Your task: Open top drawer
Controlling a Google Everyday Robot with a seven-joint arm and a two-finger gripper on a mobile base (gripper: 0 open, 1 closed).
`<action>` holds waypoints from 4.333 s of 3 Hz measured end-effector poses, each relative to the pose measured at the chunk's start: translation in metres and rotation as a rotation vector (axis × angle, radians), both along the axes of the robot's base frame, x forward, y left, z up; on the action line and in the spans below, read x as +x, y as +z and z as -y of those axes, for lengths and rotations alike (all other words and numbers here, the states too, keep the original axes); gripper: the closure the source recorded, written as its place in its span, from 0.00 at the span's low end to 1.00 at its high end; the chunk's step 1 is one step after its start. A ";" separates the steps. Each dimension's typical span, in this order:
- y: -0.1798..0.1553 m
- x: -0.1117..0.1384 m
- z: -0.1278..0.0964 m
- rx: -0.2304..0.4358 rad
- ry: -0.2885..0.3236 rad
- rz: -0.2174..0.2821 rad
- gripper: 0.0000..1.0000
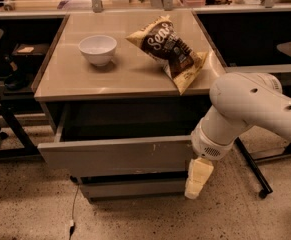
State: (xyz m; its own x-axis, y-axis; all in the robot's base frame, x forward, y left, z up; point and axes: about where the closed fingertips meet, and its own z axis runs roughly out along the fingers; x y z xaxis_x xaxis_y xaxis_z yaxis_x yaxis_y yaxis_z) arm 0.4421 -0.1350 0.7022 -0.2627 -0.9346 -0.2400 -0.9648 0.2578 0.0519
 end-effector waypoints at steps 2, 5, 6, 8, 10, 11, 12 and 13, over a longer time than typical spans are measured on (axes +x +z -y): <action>-0.014 0.035 -0.004 -0.031 0.025 0.033 0.00; -0.072 0.063 -0.013 -0.070 0.064 -0.034 0.00; -0.070 0.062 -0.013 -0.071 0.067 -0.039 0.00; -0.055 0.015 -0.018 -0.028 0.107 -0.115 0.00; -0.027 -0.041 -0.017 0.046 0.130 -0.190 0.00; -0.027 -0.041 -0.017 0.046 0.130 -0.190 0.00; -0.033 -0.022 -0.016 0.033 0.127 -0.185 0.00; -0.038 -0.015 -0.014 0.019 0.126 -0.200 0.00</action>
Offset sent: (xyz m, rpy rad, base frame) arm 0.0660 0.0060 -0.0371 -0.0479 -0.0302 0.0293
